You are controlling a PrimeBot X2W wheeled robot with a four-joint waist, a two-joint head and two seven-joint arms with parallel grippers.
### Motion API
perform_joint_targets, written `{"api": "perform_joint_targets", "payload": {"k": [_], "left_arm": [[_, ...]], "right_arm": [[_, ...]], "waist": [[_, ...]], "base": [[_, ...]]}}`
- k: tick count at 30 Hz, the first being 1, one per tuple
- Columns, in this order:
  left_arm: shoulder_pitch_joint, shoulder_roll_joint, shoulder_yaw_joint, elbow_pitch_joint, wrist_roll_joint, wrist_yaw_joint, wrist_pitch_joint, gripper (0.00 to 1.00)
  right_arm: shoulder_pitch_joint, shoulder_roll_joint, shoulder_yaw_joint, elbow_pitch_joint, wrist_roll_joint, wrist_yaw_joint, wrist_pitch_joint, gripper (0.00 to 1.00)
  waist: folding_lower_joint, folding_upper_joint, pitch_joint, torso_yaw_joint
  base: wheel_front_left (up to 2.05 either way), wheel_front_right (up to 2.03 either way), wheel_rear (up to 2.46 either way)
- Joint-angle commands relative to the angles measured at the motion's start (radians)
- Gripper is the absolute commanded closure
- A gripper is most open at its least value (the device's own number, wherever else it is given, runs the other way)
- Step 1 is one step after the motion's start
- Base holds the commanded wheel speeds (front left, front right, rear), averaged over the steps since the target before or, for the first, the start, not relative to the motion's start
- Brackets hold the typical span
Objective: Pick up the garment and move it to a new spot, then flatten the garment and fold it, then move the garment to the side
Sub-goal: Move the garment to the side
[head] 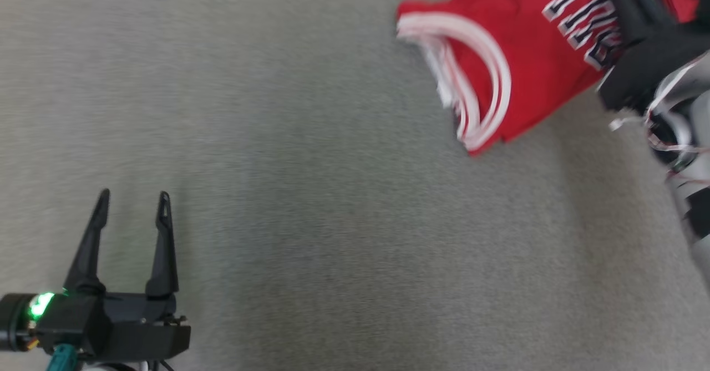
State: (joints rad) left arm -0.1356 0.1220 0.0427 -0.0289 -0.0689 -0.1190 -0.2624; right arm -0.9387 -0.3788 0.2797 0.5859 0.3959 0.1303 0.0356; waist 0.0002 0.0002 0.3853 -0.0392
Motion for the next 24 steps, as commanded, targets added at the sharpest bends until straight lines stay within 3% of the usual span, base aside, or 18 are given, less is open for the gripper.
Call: {"api": "perform_joint_targets", "payload": {"k": [1,11,20,24], "left_arm": [[-0.023,0.019,0.006,-0.015,0.007,0.002,-0.003,0.00],[-0.041,0.072,-0.001,-0.093,0.026,0.002,0.009,0.00],[-0.033,0.078,-0.020,-0.177,0.031,0.008,0.036,0.00],[-0.031,0.084,-0.017,-0.195,0.027,0.011,0.040,0.00]], "right_arm": [[-0.030,-0.027,-0.006,-0.010,0.013,0.000,0.003,1.00],[-0.190,-0.128,-0.011,0.055,0.056,0.000,0.033,1.00],[-0.288,-0.265,0.006,0.164,0.074,0.000,0.068,1.00],[-0.313,-0.293,0.021,0.227,0.064,0.000,0.070,1.00]], "waist": [[-0.0002,-0.0002,0.137,-0.141],[-0.0002,-0.0002,0.236,-0.231],[-0.0002,-0.0002,0.285,-0.230],[-0.0002,-0.0002,0.300,-0.229]], "base": [[0.00,0.00,0.00],[0.00,0.00,0.00],[0.00,0.00,0.00],[0.00,0.00,0.00]]}}
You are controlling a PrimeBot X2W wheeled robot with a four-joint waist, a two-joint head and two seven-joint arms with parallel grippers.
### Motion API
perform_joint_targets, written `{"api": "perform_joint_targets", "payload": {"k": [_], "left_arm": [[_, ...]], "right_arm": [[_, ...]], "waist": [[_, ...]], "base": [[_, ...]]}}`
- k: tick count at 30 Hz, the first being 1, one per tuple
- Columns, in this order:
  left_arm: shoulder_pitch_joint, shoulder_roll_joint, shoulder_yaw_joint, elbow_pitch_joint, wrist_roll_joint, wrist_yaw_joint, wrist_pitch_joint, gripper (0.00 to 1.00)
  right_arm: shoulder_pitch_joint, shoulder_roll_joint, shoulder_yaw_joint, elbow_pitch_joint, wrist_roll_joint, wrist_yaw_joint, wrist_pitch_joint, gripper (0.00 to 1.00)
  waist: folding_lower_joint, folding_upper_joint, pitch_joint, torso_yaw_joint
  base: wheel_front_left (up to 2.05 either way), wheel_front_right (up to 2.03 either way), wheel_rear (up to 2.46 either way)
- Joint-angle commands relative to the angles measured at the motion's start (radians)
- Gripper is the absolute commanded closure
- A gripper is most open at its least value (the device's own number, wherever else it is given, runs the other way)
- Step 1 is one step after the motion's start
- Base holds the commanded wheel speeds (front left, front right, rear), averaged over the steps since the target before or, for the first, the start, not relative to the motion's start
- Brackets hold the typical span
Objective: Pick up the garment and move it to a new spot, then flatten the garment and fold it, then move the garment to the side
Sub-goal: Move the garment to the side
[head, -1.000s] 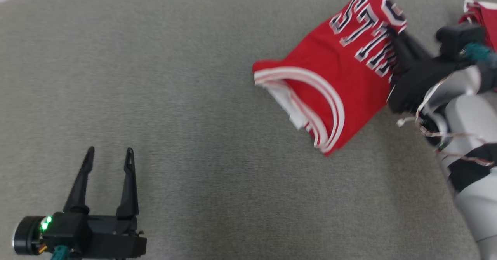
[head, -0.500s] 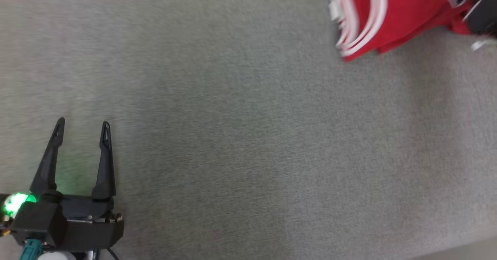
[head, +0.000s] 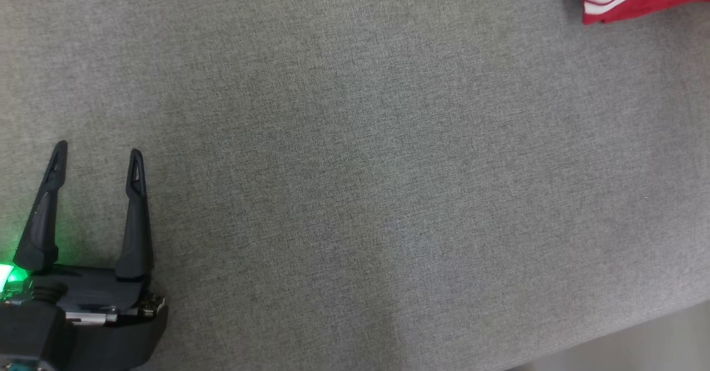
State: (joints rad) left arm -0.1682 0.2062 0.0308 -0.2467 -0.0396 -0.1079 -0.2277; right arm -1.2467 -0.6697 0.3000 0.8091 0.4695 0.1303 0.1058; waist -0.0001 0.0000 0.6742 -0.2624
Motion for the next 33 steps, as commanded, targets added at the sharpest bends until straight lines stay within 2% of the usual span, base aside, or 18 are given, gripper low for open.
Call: {"api": "perform_joint_targets", "payload": {"k": [1,4,5,6,15,24,33], "left_arm": [[0.001,0.000,-0.006,0.020,-0.002,0.000,0.007,0.00],[-0.003,0.002,-0.010,0.019,-0.003,0.004,0.012,0.00],[-0.004,0.002,-0.010,0.018,-0.004,0.005,0.012,0.00],[-0.005,0.003,-0.009,0.018,-0.004,0.008,0.012,0.00],[-0.004,-0.002,-0.007,0.044,-0.016,0.020,-0.004,0.00],[0.056,-0.038,0.001,0.102,-0.048,0.047,-0.032,0.00],[0.155,-0.080,0.020,0.144,-0.075,0.062,-0.037,0.00]], "right_arm": [[-0.011,-0.005,0.000,0.022,-0.007,0.000,-0.004,1.00],[-0.028,0.004,0.008,0.076,-0.011,0.000,-0.011,0.98],[-0.032,0.011,0.011,0.092,-0.007,0.000,-0.011,0.73],[-0.036,0.018,0.011,0.107,0.000,0.000,-0.012,0.00],[-0.078,0.033,0.047,0.131,-0.058,0.000,-0.169,0.00],[-0.035,0.086,0.123,0.080,-0.062,0.000,-0.277,0.00],[0.136,0.117,0.158,-0.058,-0.012,0.000,-0.320,0.00]], "waist": [[0.0001,0.0000,0.013,-0.005],[0.0001,0.0000,0.020,-0.004],[0.0001,0.0000,0.022,-0.004],[0.0001,0.0000,0.023,-0.005],[0.0001,0.0000,-0.017,0.001],[0.0001,0.0000,-0.223,0.061],[0.0001,0.0000,-0.421,0.138]], "base": [[0.00,0.00,0.00],[0.00,0.00,0.00],[0.00,0.00,0.00],[0.00,0.00,0.00],[0.00,0.00,0.00],[0.00,0.00,0.00],[0.00,0.00,0.00]]}}
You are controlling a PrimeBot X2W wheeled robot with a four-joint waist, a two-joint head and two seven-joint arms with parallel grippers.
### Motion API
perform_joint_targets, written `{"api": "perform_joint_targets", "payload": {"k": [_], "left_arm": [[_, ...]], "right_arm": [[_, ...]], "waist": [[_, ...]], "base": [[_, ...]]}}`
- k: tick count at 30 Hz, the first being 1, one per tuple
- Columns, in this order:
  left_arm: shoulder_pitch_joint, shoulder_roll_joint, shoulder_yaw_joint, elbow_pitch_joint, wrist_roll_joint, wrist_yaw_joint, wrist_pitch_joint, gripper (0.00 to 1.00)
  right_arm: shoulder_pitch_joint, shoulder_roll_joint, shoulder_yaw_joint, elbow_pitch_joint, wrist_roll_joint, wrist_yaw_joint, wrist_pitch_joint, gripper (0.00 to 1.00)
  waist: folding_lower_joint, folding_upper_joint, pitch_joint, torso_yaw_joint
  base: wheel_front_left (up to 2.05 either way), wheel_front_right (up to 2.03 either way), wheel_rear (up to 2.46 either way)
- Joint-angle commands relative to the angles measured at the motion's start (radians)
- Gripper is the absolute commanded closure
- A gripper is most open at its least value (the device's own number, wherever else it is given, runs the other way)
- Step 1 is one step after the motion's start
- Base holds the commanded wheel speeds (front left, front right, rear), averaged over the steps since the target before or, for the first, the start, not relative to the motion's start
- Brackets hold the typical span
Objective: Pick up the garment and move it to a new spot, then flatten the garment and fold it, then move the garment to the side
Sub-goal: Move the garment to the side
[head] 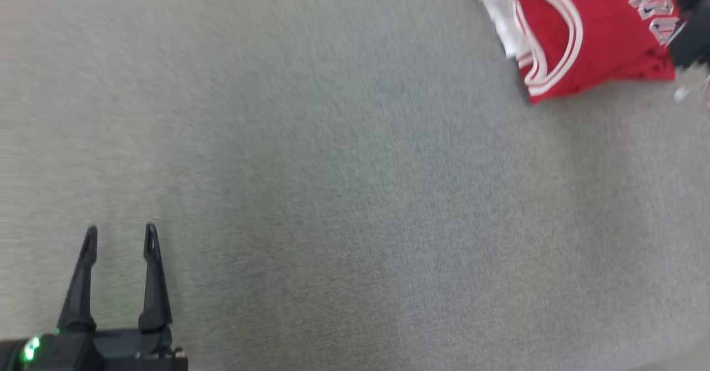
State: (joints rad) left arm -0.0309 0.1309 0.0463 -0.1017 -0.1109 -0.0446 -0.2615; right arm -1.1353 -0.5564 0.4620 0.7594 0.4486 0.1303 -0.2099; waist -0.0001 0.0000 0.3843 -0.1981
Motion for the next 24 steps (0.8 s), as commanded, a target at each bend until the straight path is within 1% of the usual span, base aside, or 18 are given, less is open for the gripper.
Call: {"api": "perform_joint_targets", "payload": {"k": [1,2,5,14,18,24], "left_arm": [[0.029,-0.010,0.006,0.002,-0.006,0.001,-0.004,0.00],[0.029,-0.010,0.006,0.002,-0.006,0.001,-0.004,0.00],[0.063,-0.019,0.014,0.009,-0.013,0.006,-0.003,0.00],[0.117,-0.035,0.038,0.030,-0.024,0.006,-0.004,0.00],[0.122,-0.039,0.037,0.044,-0.023,0.000,-0.004,0.00],[0.113,-0.045,0.034,0.071,-0.021,-0.005,-0.004,0.00]], "right_arm": [[0.053,0.007,-0.007,-0.021,0.013,0.000,-0.008,0.00],[0.053,0.007,-0.007,-0.021,0.013,0.000,-0.008,0.00],[0.140,0.017,-0.027,-0.069,0.022,0.000,-0.013,0.00],[0.456,0.083,-0.121,-0.228,-0.013,0.000,-0.020,0.00],[0.597,0.112,-0.183,-0.320,-0.033,0.000,-0.004,0.00],[0.799,0.182,-0.292,-0.470,-0.059,0.000,0.022,0.00]], "waist": [[0.0001,0.0000,-0.151,0.079],[0.0001,0.0000,-0.151,0.079],[0.0001,0.0000,-0.196,0.096],[0.0001,0.0000,-0.277,0.136],[0.0001,0.0000,-0.295,0.153],[0.0001,0.0000,-0.314,0.171]], "base": [[0.00,0.00,0.00],[0.00,0.00,0.00],[0.00,0.00,0.00],[0.00,0.00,0.00],[0.00,0.00,0.00],[0.00,0.00,0.00]]}}
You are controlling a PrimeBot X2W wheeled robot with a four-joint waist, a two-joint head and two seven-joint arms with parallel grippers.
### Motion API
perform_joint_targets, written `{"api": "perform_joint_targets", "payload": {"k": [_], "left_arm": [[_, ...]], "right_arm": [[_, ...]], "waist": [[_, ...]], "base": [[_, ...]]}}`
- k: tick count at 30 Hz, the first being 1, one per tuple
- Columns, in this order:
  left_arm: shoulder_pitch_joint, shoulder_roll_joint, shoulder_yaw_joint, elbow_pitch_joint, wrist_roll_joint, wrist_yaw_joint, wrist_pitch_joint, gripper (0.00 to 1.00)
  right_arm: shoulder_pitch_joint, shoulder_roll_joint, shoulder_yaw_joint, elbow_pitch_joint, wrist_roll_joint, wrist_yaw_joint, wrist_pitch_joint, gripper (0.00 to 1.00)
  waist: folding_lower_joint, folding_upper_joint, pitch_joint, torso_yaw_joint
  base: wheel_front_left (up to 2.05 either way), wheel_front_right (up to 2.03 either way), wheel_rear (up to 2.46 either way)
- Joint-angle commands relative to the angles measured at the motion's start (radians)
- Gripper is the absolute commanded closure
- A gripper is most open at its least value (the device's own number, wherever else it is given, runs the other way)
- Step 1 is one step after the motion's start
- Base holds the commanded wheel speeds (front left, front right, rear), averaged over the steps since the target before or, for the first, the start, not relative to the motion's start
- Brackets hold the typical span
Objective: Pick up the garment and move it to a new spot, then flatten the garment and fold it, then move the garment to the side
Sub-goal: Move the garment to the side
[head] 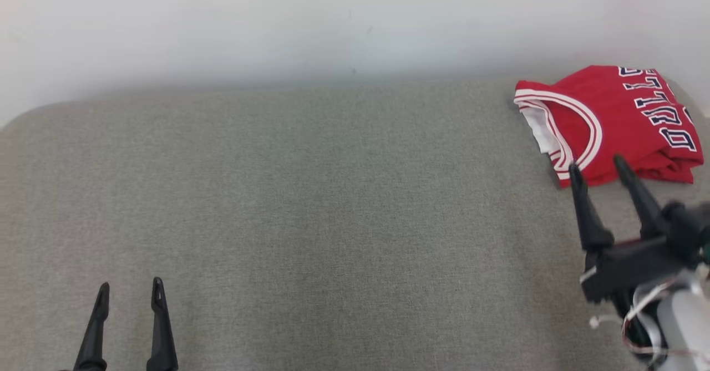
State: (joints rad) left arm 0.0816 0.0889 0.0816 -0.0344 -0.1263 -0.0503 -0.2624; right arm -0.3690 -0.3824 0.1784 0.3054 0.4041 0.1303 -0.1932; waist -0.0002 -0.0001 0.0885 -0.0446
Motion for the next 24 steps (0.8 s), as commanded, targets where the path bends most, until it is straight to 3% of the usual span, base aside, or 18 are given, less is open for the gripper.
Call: {"api": "perform_joint_targets", "payload": {"k": [1,13,24], "left_arm": [[0.000,-0.004,-0.002,0.009,-0.005,-0.001,-0.003,0.00],[0.022,-0.012,-0.002,0.052,-0.002,-0.019,-0.003,0.00],[0.032,-0.012,-0.003,0.074,0.004,-0.027,-0.003,0.00]], "right_arm": [[0.066,0.020,-0.022,-0.038,-0.020,0.000,0.008,0.00],[0.393,0.204,-0.138,-0.210,-0.070,0.000,0.039,0.00],[0.478,0.265,-0.147,-0.248,-0.112,0.000,0.002,0.00]], "waist": [[0.0002,0.0001,-0.023,0.019],[0.0002,0.0001,-0.069,0.020],[0.0002,0.0001,-0.088,0.025]], "base": [[0.00,0.00,0.00],[0.00,0.00,0.00],[0.00,0.00,0.00]]}}
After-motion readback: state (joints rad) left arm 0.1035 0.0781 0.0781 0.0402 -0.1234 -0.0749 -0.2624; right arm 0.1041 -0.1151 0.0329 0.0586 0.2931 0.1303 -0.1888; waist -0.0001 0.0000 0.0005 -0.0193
